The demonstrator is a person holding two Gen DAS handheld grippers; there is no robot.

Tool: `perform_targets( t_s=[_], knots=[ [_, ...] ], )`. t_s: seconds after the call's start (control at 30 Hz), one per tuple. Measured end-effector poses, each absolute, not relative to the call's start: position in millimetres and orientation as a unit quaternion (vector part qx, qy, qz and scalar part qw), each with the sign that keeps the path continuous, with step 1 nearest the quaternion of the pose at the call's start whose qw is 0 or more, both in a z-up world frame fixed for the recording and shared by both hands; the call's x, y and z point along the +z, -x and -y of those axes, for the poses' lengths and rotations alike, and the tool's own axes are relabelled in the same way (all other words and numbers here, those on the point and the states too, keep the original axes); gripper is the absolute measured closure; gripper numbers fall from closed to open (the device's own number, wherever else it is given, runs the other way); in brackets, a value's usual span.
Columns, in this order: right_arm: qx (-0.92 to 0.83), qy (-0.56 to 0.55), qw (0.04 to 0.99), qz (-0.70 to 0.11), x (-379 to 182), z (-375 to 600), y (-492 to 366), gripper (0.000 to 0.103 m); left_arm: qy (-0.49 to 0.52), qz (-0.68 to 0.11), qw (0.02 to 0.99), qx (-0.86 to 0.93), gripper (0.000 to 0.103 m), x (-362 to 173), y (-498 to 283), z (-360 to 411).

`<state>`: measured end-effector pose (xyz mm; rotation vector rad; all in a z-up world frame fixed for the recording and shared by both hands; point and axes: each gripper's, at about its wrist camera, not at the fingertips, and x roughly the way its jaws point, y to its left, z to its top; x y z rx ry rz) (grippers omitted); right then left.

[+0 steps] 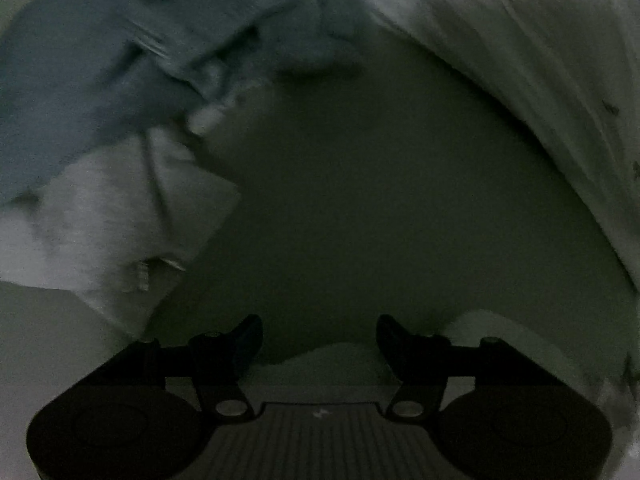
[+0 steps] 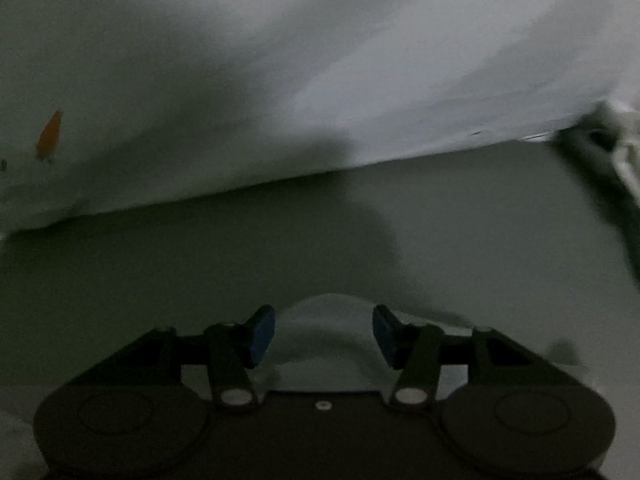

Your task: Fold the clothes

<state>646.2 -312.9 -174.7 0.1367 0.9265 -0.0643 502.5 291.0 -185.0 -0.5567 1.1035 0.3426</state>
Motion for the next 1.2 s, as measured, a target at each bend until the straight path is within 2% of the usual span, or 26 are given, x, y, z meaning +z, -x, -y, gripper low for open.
perform_targets(
  t_s=[0.1, 0.13, 0.17, 0.23, 0.27, 0.33, 0.43, 0.47, 0.57, 0.7, 0.83, 1.0, 1.1, 1.17, 1.2],
  knots=[
    [-0.047, -0.039, 0.874, -0.482, -187, 296, -660, 0.052, 0.232, -0.519, 0.808, 0.155, 0.036, -187, -504, -280],
    [-0.052, -0.03, 0.868, -0.494, -192, 291, -665, 0.063, 0.226, -0.519, 0.809, 0.161, 0.037, -187, -504, -277],
    [-0.057, -0.027, 0.863, -0.501, -195, 288, -668, 0.081, 0.219, -0.519, 0.809, 0.167, 0.048, -187, -503, -274],
    [-0.058, -0.059, 0.865, -0.495, -192, 295, -665, 0.095, 0.201, -0.521, 0.809, 0.183, 0.085, -187, -501, -269],
    [-0.055, -0.086, 0.868, -0.487, -185, 302, -661, 0.097, 0.217, -0.52, 0.807, 0.177, 0.094, -187, -499, -273],
    [-0.052, -0.126, 0.88, -0.455, -164, 315, -652, 0.098, 0.247, -0.506, 0.809, 0.171, 0.094, -185, -494, -276],
    [-0.057, -0.15, 0.912, -0.377, -107, 335, -626, 0.098, 0.209, -0.489, 0.828, 0.178, 0.096, -165, -487, -269],
    [-0.057, -0.167, 0.923, -0.343, -83, 345, -612, 0.098, 0.201, -0.474, 0.838, 0.18, 0.1, -154, -484, -265],
    [-0.063, -0.186, 0.946, -0.258, -23, 370, -566, 0.098, 0.199, -0.419, 0.866, 0.187, 0.101, -118, -466, -258],
    [-0.102, -0.155, 0.958, -0.22, 4, 396, -505, 0.098, 0.184, -0.384, 0.884, 0.196, 0.101, -96, -452, -249],
    [-0.156, -0.164, 0.935, -0.273, -33, 428, -459, 0.098, 0.177, -0.403, 0.875, 0.199, 0.101, -114, -442, -239],
    [-0.214, -0.186, 0.856, -0.432, -127, 448, -434, 0.096, 0.192, -0.448, 0.852, 0.188, 0.1, -153, -427, -222],
    [-0.224, -0.167, 0.844, -0.457, -146, 439, -429, 0.085, 0.192, -0.461, 0.847, 0.183, 0.098, -162, -419, -213],
    [-0.218, -0.149, 0.855, -0.446, -143, 431, -431, 0.067, 0.199, -0.456, 0.849, 0.178, 0.097, -161, -415, -213],
    [-0.21, -0.14, 0.862, -0.439, -139, 431, -435, 0.066, 0.202, -0.454, 0.85, 0.176, 0.092, -161, -414, -213]
  ],
)
